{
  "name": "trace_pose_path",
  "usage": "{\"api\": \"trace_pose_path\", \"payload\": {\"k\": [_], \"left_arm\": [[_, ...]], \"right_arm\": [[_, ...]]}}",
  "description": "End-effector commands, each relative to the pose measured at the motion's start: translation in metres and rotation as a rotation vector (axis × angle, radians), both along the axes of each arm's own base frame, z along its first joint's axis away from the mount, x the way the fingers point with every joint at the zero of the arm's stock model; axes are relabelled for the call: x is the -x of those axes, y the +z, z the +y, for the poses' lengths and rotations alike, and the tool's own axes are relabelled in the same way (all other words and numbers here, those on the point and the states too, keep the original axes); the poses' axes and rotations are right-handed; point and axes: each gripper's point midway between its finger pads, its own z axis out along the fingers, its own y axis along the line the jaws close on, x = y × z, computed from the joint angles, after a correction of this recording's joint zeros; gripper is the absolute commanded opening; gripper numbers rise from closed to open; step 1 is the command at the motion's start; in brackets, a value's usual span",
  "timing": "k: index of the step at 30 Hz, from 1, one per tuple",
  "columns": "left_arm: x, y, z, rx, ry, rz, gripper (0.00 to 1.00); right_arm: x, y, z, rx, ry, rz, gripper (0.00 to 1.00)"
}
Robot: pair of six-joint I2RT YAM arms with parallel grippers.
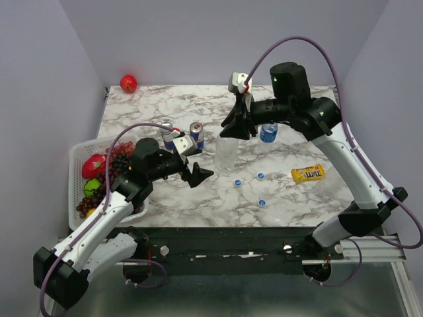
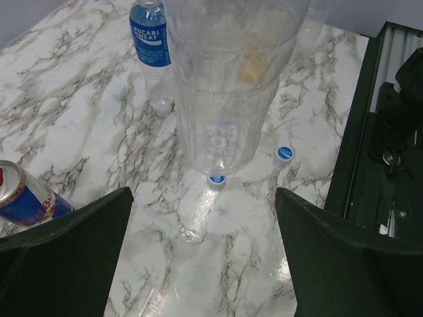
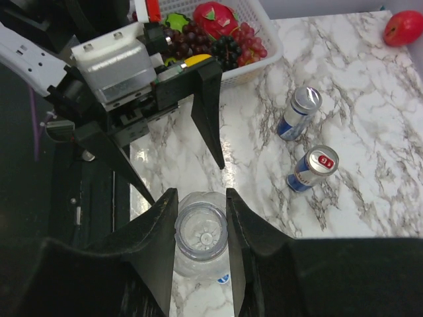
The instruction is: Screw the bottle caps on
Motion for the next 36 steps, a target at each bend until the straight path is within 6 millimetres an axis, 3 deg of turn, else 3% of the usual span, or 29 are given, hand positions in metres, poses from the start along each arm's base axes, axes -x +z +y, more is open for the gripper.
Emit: {"api": "trace_pose_path", "payload": {"k": [1, 9, 17, 26, 32, 36], "left_arm": [[-0.017, 0.015, -0.01, 0.028, 0.03, -0.059, 0.98], [-0.002, 0.031, -0.04, 0.077, -0.125, -0.012, 0.98], [0.009, 0.035, -0.061, 0.07, -0.227, -0.004, 0.98], [0.013, 0.042, -0.069, 0.105, -0.253, 0.012, 0.95], [0.02, 0.05, -0.073, 0.129, -0.308, -0.001, 0.83], [0.021, 0.054, -0.073, 0.145, -0.314, 0.001, 0.8]], "right_arm": [[0.012, 0.026, 0.011, -0.077, 0.054, 0.054, 0.01], [0.014, 0.042, 0.023, -0.136, 0.096, 0.102, 0.01], [0.014, 0.055, 0.024, -0.166, 0.095, 0.086, 0.01], [0.023, 0.062, 0.021, -0.19, 0.111, 0.101, 0.01], [0.026, 0.059, 0.021, -0.19, 0.124, 0.113, 0.01], [0.025, 0.055, 0.021, -0.184, 0.123, 0.117, 0.01]]}}
